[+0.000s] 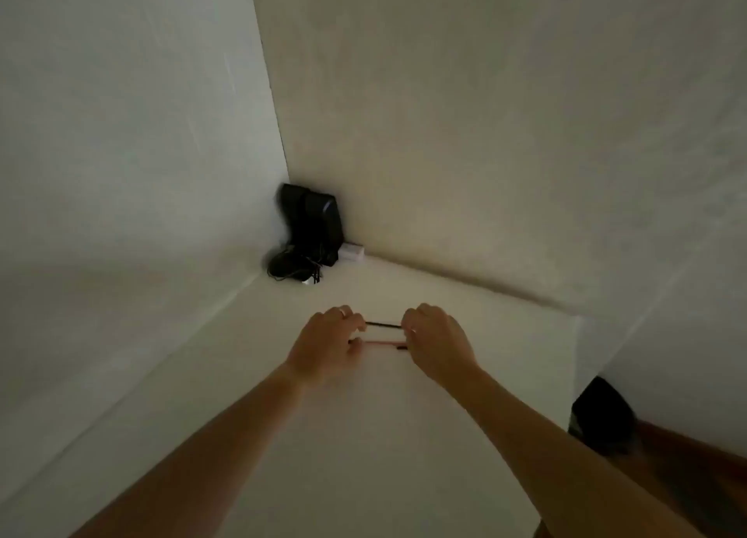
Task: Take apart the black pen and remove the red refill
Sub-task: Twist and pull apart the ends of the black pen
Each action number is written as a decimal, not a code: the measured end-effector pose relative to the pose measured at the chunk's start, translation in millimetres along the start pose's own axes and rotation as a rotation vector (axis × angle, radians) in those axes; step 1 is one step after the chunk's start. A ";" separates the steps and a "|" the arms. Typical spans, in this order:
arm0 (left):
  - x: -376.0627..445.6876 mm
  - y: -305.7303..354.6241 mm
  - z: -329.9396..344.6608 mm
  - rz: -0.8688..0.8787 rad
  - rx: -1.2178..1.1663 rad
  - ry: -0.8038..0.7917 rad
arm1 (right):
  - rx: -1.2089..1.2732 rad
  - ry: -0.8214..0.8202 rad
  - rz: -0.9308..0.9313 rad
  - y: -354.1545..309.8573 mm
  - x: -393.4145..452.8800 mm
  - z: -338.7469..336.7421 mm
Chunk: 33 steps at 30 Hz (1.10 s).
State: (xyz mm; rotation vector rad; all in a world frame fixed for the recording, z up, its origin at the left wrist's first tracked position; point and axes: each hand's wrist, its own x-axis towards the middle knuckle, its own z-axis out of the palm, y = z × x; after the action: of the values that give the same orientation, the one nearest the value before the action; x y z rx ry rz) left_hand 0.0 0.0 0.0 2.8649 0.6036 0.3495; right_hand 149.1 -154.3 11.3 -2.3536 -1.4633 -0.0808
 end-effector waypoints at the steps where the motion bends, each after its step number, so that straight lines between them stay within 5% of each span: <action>1: -3.4 -1.0 12.2 0.028 0.011 0.031 | -0.006 0.014 -0.012 2.1 -4.2 13.2; 10: -12.0 -7.5 66.0 0.018 -0.039 0.353 | 0.078 0.239 -0.044 16.0 -17.3 68.1; 33: -11.6 11.0 63.6 0.181 -0.006 0.210 | 0.172 0.239 -0.116 14.5 -25.7 62.5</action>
State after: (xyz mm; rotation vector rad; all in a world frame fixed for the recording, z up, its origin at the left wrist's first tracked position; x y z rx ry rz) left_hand 10.8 -23.5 -60.3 2.9055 0.3745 0.6852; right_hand 141.1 -161.0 -57.1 -2.0440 -1.4270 -0.2477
